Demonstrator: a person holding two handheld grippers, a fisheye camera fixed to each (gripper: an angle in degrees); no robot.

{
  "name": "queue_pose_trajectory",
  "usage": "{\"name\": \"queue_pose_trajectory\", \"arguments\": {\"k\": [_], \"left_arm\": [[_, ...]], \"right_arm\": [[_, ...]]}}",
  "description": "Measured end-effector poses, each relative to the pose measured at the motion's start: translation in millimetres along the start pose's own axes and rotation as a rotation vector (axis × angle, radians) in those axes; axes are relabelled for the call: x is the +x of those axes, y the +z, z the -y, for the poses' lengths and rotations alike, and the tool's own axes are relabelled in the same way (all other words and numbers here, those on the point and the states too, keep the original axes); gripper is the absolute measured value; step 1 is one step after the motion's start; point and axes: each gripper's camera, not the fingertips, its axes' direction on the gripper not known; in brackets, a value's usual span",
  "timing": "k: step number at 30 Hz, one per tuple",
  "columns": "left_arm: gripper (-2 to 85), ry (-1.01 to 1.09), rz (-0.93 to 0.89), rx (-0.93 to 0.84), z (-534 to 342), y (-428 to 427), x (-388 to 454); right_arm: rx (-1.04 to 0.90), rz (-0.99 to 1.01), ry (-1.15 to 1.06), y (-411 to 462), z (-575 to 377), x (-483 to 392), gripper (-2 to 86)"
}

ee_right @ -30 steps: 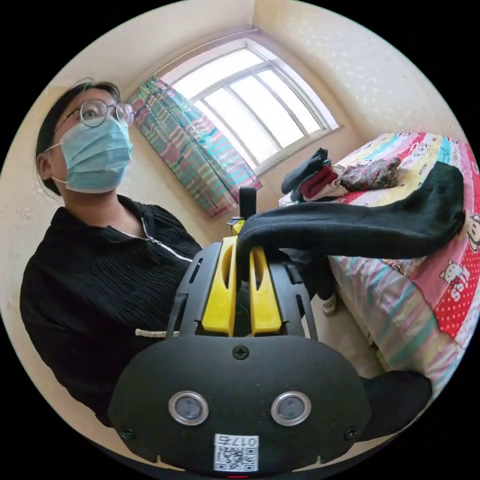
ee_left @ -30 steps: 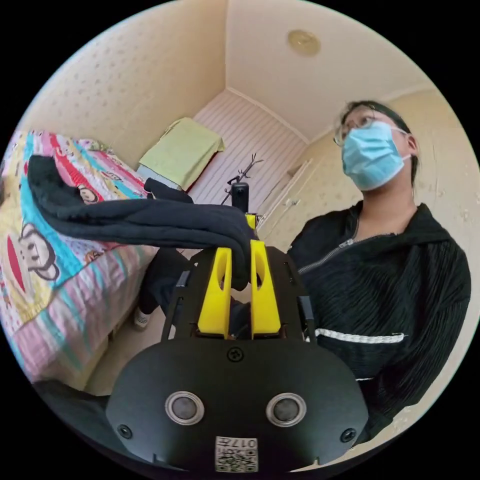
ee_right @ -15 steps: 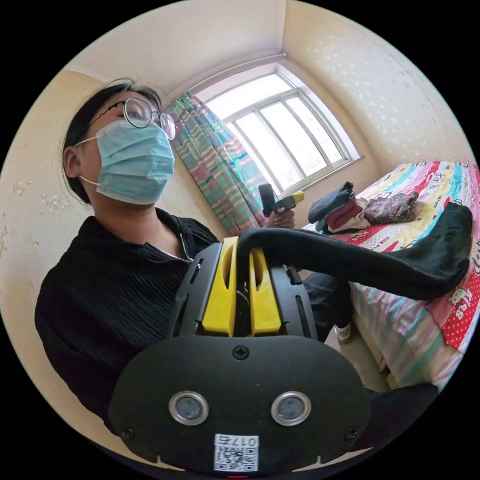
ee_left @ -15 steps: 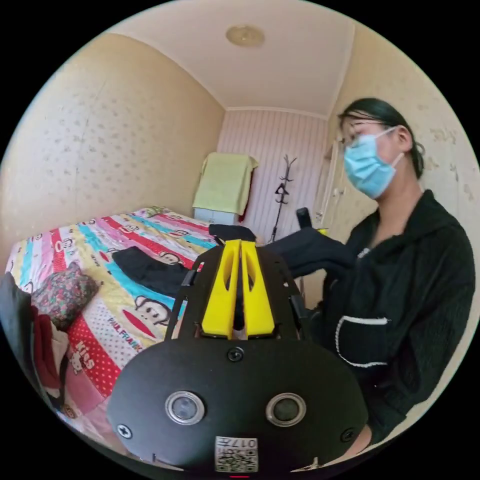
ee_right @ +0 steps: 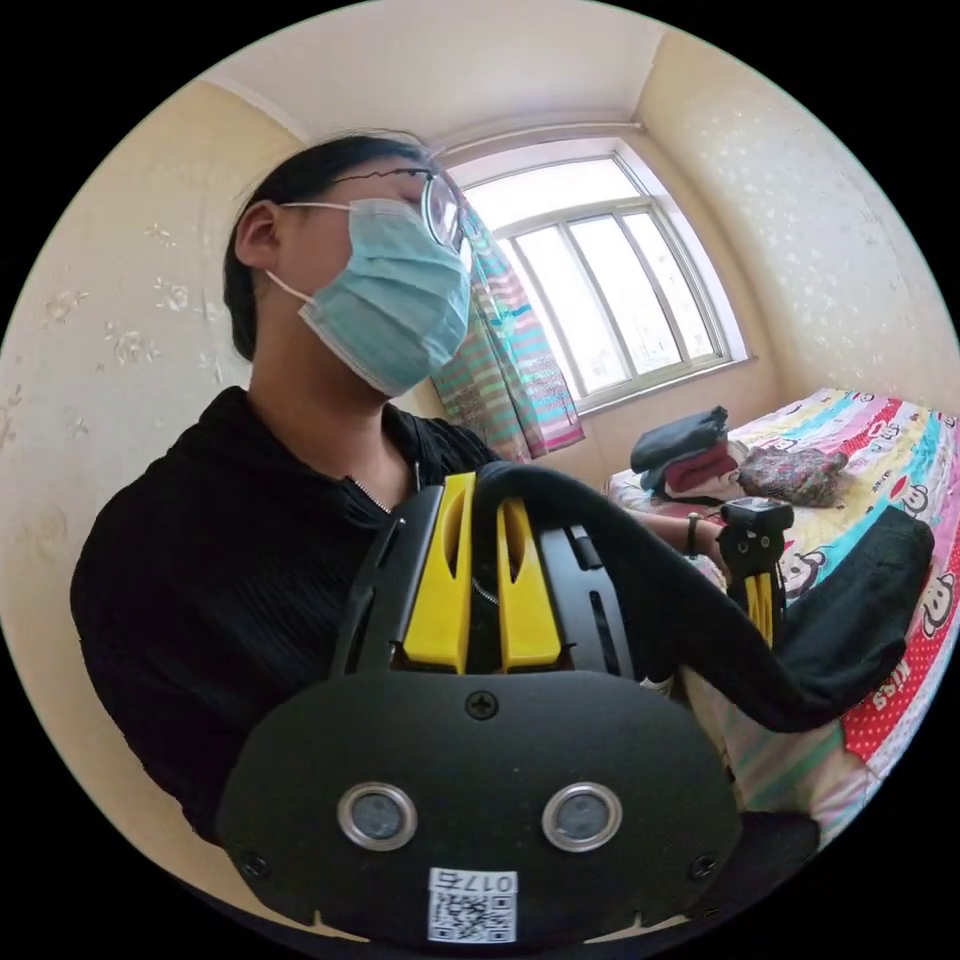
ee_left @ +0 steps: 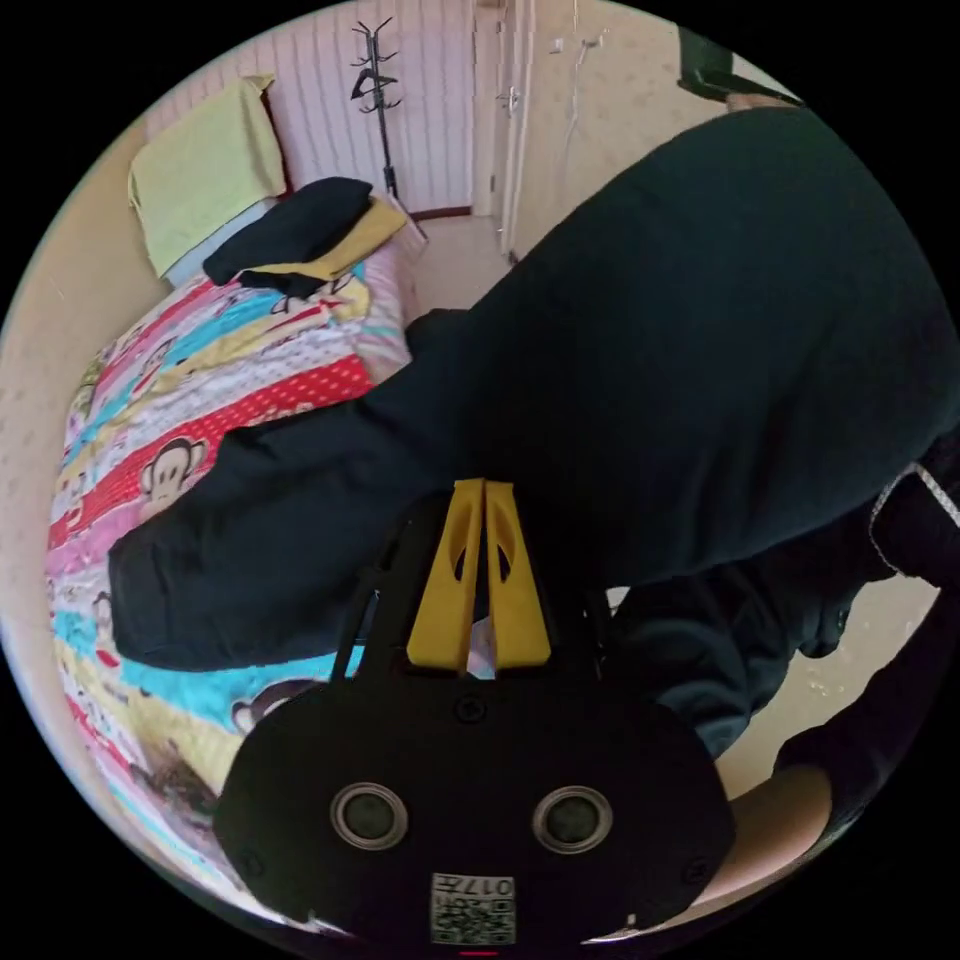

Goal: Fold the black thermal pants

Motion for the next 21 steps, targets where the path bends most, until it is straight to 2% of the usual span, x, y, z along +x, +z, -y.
{"name": "queue_pose_trajectory", "arguments": {"k": [2, 4, 6, 8, 11, 13, 15, 18, 20, 21], "left_arm": [[-0.6, 0.044, -0.060, -0.018, 2.4, 28.7, 8.1], [-0.6, 0.027, -0.036, -0.054, 0.5, 60.9, 7.4], [-0.6, -0.009, -0.014, -0.058, -5.8, 71.6, -4.6], [-0.6, -0.047, -0.068, -0.005, -15.7, 67.2, -24.2], [-0.6, -0.108, -0.213, 0.211, -43.2, 38.9, -63.9], [-0.7, -0.187, -0.326, 0.446, -77.8, 14.6, -101.4], [-0.8, -0.247, -0.359, 0.597, -105.8, 2.7, -126.1], [-0.9, -0.426, -0.357, 0.734, -148.0, -0.4, -166.7], [-0.9, -0.559, -0.345, 0.782, -172.2, 2.2, -190.9], [-1.0, -0.686, -0.347, 0.810, -190.1, 4.9, -208.5]], "right_arm": [[0.053, 0.005, 0.075, -14.3, -4.1, 33.5, 0.5], [0.098, -0.025, 0.186, -27.5, -6.1, 70.7, 0.6], [0.142, -0.062, 0.268, -42.4, -2.1, 108.1, 0.6], [0.200, -0.090, 0.319, -62.7, 17.3, 159.8, 0.7], [0.262, -0.064, 0.339, -84.1, 56.2, 232.8, 1.0], [0.257, -0.061, 0.307, -92.3, 84.0, 281.7, 1.2], [0.255, -0.075, 0.348, -100.1, 103.9, 339.8, 1.5], [0.242, -0.129, 0.549, -108.9, 108.1, 453.9, 2.2], [0.228, -0.178, 0.759, -108.2, 81.5, 546.2, 3.1], [0.228, -0.206, 0.813, -108.3, 71.0, 566.5, 3.4]]}}
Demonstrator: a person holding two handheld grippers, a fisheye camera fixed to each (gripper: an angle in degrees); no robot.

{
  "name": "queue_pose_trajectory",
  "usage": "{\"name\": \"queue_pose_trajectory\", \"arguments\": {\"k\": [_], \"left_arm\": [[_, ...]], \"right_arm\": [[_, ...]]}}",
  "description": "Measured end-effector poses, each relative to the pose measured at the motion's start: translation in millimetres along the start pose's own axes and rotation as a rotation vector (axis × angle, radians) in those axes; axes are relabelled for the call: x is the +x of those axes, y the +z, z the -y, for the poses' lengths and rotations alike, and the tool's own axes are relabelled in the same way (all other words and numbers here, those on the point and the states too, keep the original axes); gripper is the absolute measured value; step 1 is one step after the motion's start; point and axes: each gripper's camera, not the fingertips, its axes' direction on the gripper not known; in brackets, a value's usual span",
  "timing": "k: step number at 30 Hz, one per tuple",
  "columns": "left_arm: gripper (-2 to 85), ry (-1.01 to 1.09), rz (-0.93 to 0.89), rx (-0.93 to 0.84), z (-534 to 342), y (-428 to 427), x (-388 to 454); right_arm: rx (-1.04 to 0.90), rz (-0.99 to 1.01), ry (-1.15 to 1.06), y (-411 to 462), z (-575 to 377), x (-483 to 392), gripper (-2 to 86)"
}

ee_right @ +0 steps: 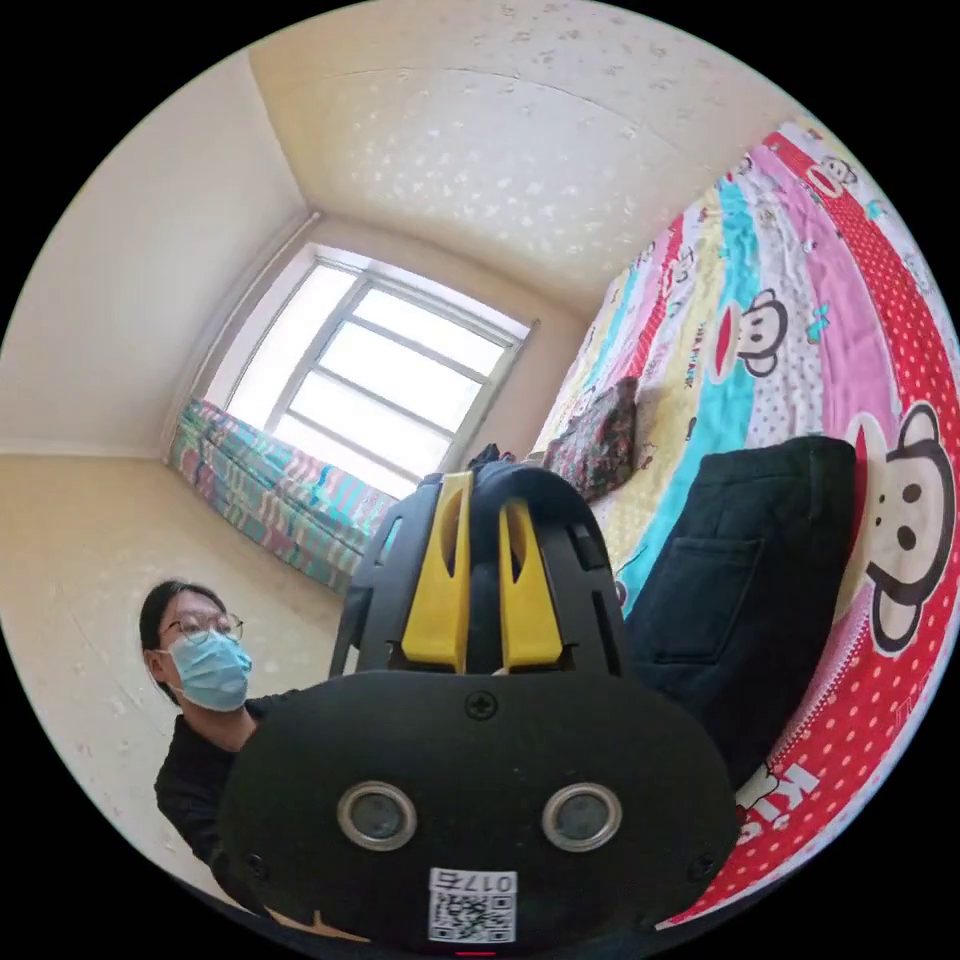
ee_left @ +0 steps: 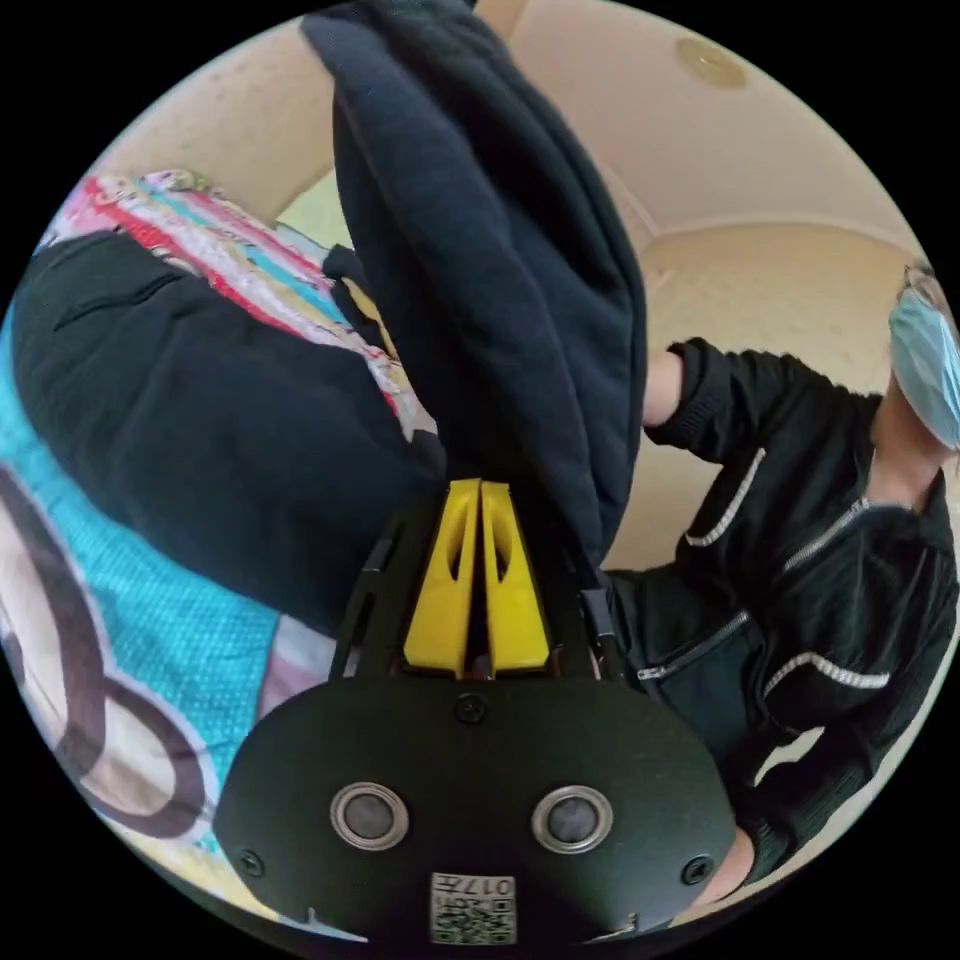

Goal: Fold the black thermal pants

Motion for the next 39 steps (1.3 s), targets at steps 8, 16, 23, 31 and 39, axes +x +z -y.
{"name": "queue_pose_trajectory", "arguments": {"k": [8, 16, 23, 31, 39], "left_arm": [[-0.9, -0.257, -0.216, 0.057, 8.8, -40.9, -70.8], [-0.9, -0.260, -0.224, 0.036, 22.5, -55.9, -87.7], [-0.9, -0.279, -0.217, 0.067, 22.1, -59.7, -91.0], [-0.9, -0.393, -0.170, 0.091, -14.2, -59.4, -76.6], [-1.0, -0.366, 0.152, 0.226, -43.0, -66.1, 13.3]], "right_arm": [[0.145, 0.112, 0.390, 2.4, -2.9, 149.5, 9.9], [0.242, 0.283, 0.131, -6.9, 21.6, 69.1, 18.2], [-0.169, -0.350, -0.091, 70.3, -100.2, -34.6, 16.3], [0.098, -0.738, -0.639, 113.1, -354.7, -131.7, 4.3], [-0.090, -0.971, -0.522, 189.7, -415.1, -84.0, 0.7]]}}
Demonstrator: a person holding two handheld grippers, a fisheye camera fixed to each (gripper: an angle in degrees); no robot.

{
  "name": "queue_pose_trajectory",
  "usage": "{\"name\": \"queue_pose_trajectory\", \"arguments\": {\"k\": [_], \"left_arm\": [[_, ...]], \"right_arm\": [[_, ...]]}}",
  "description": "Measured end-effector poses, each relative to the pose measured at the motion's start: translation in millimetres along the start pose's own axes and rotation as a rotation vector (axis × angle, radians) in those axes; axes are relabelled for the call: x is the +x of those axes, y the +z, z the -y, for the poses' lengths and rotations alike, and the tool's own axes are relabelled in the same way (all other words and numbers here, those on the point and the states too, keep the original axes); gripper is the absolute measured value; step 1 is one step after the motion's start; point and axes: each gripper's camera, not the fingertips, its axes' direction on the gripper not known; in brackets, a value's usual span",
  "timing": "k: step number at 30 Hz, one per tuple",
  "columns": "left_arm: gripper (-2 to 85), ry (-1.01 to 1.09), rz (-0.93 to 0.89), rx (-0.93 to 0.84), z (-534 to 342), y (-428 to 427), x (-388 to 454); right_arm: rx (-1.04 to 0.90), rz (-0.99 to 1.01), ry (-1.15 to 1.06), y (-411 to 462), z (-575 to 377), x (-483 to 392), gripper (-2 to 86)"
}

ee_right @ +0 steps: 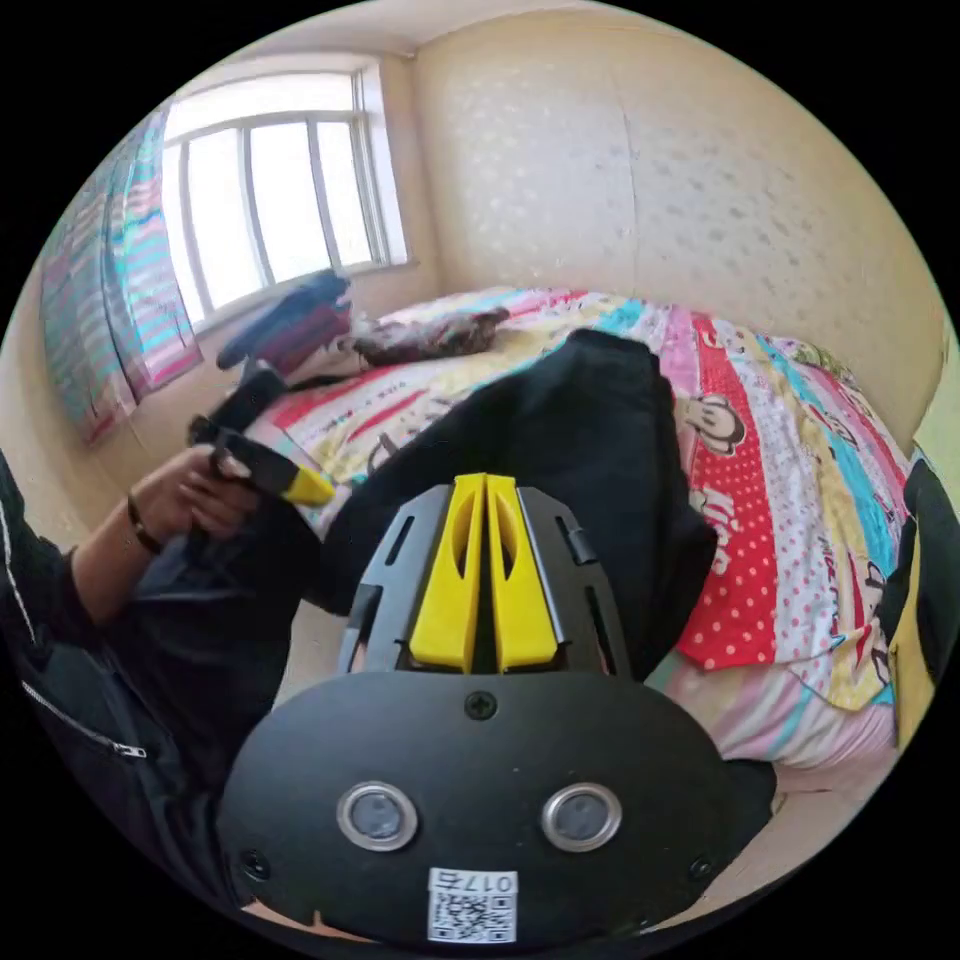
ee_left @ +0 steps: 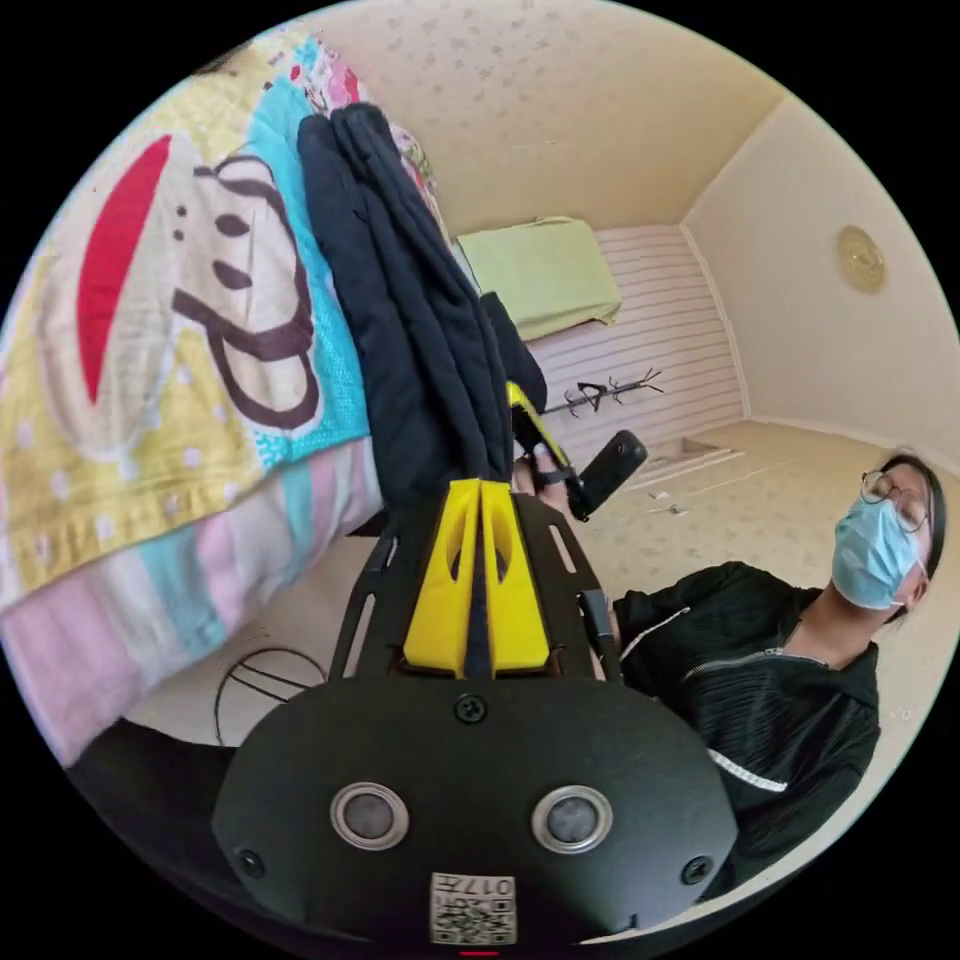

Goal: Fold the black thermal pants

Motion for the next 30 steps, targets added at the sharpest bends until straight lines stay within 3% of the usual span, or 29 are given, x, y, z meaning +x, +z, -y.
{"name": "queue_pose_trajectory", "arguments": {"k": [4, 7, 10, 11, 14, 16, 17, 20, 24, 26, 28, 30], "left_arm": [[-0.9, 0.277, 0.300, 0.133, -10.0, 32.4, 89.6], [-0.9, 0.356, 0.530, 0.212, -4.7, 84.7, 117.4], [-0.7, 0.317, 0.784, 0.079, 9.2, 154.4, 93.9], [-0.7, 0.274, 0.845, 0.027, 11.1, 167.1, 83.6], [-0.6, 0.198, 0.809, 0.145, -13.7, 175.6, 70.9], [-0.6, 0.273, 0.861, 0.163, -33.2, 188.3, 77.4], [-0.6, 0.306, 0.882, 0.161, -37.8, 193.3, 80.1], [-0.7, 0.415, 0.974, 0.193, -63.7, 215.8, 91.4], [-0.7, 0.447, 1.136, 0.041, -81.0, 228.7, 123.5], [-0.6, 0.434, 1.103, 0.078, -93.5, 217.1, 140.7], [-0.6, 0.484, 0.903, 0.259, -128.5, 193.9, 154.0], [-0.6, 0.525, 0.879, 0.254, -149.4, 195.5, 150.5]], "right_arm": [[0.055, -0.047, 0.002, 3.7, -20.1, -25.4, 0.5], [0.071, -0.013, -0.001, -2.5, -30.9, -28.8, 0.6], [0.098, 0.010, -0.002, -22.4, -46.5, -29.4, 0.6], [0.148, -0.068, 0.023, -34.3, -57.3, -30.7, 0.5], [0.291, -0.299, 0.022, -57.1, -89.3, -35.1, 0.4], [0.187, -0.326, 0.020, -45.1, -97.0, -26.8, 0.4], [0.107, -0.261, 0.049, -31.6, -98.7, -16.1, 0.3], [0.160, -0.115, 0.203, -36.9, -109.3, 7.0, 0.2], [0.157, -0.110, 0.179, -43.1, -115.6, 9.6, 0.2], [0.153, -0.139, 0.163, -47.2, -118.7, 7.5, 0.2], [0.155, -0.143, 0.166, -50.1, -121.3, 8.8, 0.2], [0.155, -0.131, 0.176, -53.6, -123.6, 13.2, 0.3]]}}
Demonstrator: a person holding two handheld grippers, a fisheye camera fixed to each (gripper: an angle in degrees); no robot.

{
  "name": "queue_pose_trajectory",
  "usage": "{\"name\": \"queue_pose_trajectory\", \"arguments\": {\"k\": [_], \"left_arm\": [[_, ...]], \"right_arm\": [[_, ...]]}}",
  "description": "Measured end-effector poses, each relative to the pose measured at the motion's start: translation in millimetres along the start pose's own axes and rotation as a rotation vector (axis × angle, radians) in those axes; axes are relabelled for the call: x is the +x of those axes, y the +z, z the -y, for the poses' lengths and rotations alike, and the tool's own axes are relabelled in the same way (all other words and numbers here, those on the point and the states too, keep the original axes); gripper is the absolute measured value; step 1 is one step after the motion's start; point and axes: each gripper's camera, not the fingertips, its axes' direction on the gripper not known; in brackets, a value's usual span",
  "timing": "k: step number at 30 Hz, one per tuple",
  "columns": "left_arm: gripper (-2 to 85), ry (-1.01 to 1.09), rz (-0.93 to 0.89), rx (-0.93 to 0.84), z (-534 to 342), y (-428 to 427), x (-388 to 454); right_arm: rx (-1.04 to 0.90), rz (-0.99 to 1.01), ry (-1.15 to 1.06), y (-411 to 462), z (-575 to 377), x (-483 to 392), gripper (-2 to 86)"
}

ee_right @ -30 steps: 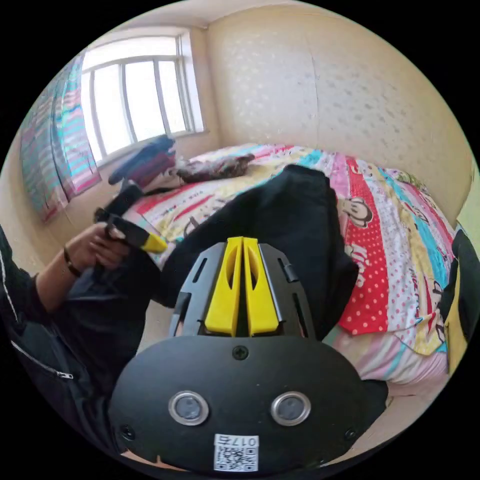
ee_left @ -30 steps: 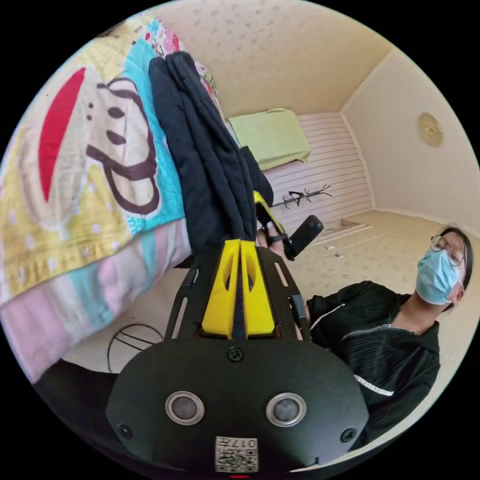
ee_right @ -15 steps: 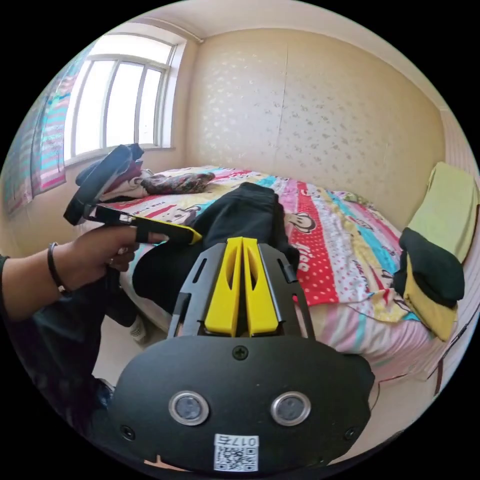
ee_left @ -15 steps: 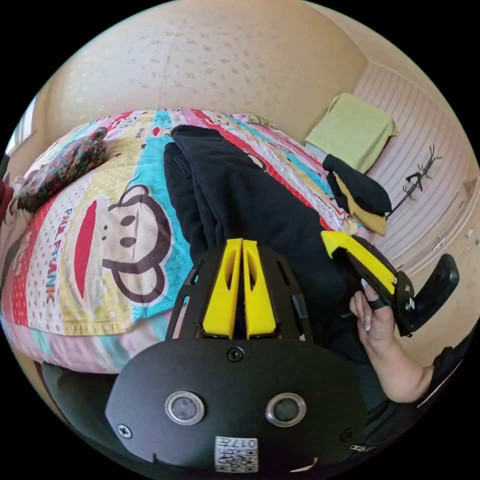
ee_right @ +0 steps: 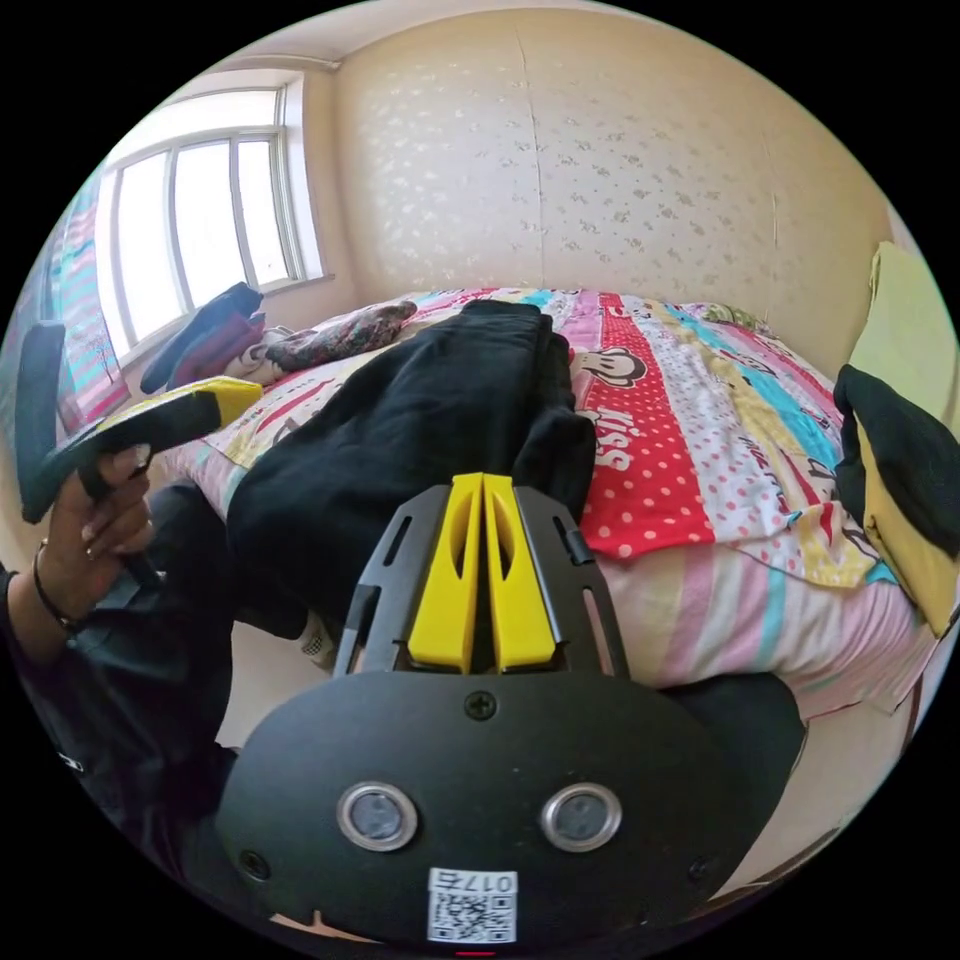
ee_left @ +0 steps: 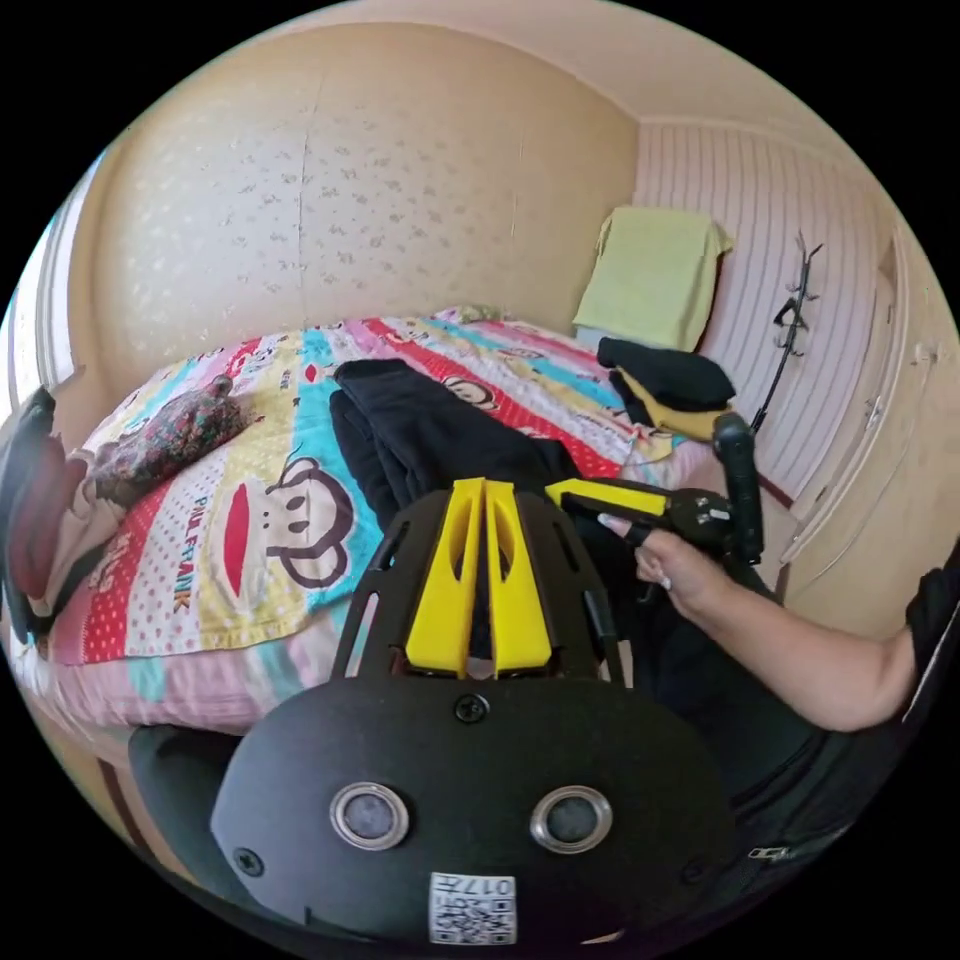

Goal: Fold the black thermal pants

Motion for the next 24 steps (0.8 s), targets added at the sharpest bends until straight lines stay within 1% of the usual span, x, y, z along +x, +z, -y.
{"name": "queue_pose_trajectory", "arguments": {"k": [1, 3, 4, 6, 8, 9, 10, 11, 13, 15, 17, 18, 19, 22, 24], "left_arm": [[-0.5, 0.088, 0.055, -0.128, -11.7, 15.6, 7.9], [-0.4, 0.222, 0.165, -0.259, -30.6, 36.5, 15.2], [-0.4, 0.209, 0.155, -0.206, -33.6, 25.4, 12.7], [-0.3, 0.127, 0.110, -0.210, -26.4, 8.6, 2.9], [-0.1, 0.097, 0.054, -0.202, -21.4, -8.7, -8.3], [0.2, 0.114, -0.033, -0.192, -21.3, -20.3, -16.2], [0.6, 0.131, -0.152, -0.219, -22.4, -30.0, -26.4], [0.9, 0.123, -0.201, -0.237, -23.9, -34.4, -32.8], [3.9, 0.019, -0.294, -0.244, -39.9, -53.1, -62.2], [4.8, -0.045, -0.308, -0.220, -56.8, -66.1, -80.2], [7.1, -0.053, -0.301, -0.232, -71.7, -70.8, -89.3], [8.3, -0.039, -0.291, -0.293, -79.2, -67.3, -91.9], [9.4, -0.016, -0.273, -0.352, -85.3, -62.8, -92.4], [10.6, 0.044, -0.247, -0.369, -94.8, -61.6, -91.8], [10.7, 0.050, -0.250, -0.361, -97.3, -63.2, -95.5]], "right_arm": [[-0.002, 0.013, 0.011, -2.1, -0.5, 4.7, 0.3], [-0.007, 0.059, 0.022, -5.0, -1.1, 12.1, 0.3], [-0.005, 0.066, 0.039, -7.5, -1.3, 16.8, 0.4], [-0.019, 0.077, 0.057, -12.4, 0.5, 23.8, 0.6], [-0.051, 0.110, 0.061, -26.9, 8.6, 33.9, 1.2], [-0.060, 0.126, 0.055, -32.0, 11.8, 36.7, 1.4], [-0.079, 0.164, 0.019, -44.2, 18.7, 42.3, 2.0], [-0.092, 0.214, -0.064, -58.2, 24.2, 46.4, 2.9], [-0.113, 0.259, -0.160, -78.6, 28.7, 55.4, 5.2], [-0.154, 0.247, -0.178, -94.8, 29.7, 69.9, 7.7], [-0.224, 0.233, -0.185, -106.1, 25.5, 88.9, 9.0], [-0.251, 0.238, -0.190, -106.4, 23.9, 93.0, 9.1], [-0.318, 0.254, -0.208, -104.1, 20.5, 99.5, 9.1], [-0.483, 0.277, -0.277, -91.7, 10.9, 104.9, 9.3], [-0.526, 0.301, -0.317, -87.3, 8.1, 104.2, 9.3]]}}
